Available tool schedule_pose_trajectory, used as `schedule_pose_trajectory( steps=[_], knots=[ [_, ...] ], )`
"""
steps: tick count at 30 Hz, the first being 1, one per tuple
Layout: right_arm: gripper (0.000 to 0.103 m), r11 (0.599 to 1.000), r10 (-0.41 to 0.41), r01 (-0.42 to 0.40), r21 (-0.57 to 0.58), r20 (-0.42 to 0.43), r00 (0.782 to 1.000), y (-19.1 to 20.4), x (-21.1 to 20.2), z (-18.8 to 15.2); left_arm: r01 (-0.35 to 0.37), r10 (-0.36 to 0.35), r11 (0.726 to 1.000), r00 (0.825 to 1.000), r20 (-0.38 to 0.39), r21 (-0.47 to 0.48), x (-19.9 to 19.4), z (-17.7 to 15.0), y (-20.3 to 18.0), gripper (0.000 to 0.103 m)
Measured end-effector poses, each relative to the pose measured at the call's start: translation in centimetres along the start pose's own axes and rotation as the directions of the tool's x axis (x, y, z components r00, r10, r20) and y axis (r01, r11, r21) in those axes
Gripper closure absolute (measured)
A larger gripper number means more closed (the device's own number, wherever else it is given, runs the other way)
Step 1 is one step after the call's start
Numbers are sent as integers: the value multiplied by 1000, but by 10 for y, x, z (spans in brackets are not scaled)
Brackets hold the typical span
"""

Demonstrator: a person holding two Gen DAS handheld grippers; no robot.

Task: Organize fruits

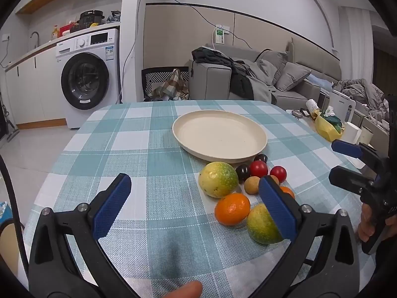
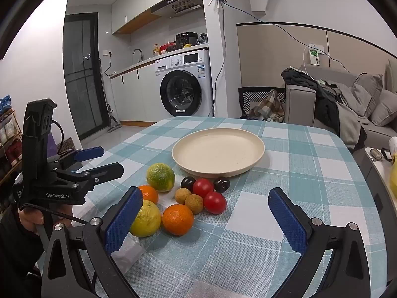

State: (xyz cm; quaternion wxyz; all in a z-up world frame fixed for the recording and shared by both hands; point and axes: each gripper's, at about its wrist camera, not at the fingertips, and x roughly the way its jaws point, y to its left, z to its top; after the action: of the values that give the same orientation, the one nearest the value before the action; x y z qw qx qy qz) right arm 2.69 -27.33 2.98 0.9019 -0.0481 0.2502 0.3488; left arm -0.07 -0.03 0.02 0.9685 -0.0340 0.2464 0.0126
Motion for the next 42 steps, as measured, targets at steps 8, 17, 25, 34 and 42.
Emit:
schedule_pose_trajectory(
  steps=[8, 17, 25, 34, 42],
  knots=[
    [0, 1000, 0, 0, -3, 2, 1000, 0, 0, 0, 7, -7, 1000, 1000, -3, 4, -4, -1, -3, 1],
    [0, 1000, -1, 1, -4, 5, 1000, -1, 0, 0, 7, -7, 1000, 1000, -18, 3, 0, 2, -1, 1],
    [0, 1000, -2, 2, -3, 3, 1000, 2, -1, 0, -1, 1, 1000, 1000, -22, -2, 0, -2, -1, 1],
    [0, 1000, -2, 2, -2, 2, 1000, 2, -1, 0, 0, 0, 1000, 1000, -24, 3, 5, -4, 0, 1],
    [0, 1000, -2, 2, -2, 2, 1000, 1, -1, 0, -1, 1, 1000, 1000, -25, 3, 5, -3, -1, 1]
  ],
)
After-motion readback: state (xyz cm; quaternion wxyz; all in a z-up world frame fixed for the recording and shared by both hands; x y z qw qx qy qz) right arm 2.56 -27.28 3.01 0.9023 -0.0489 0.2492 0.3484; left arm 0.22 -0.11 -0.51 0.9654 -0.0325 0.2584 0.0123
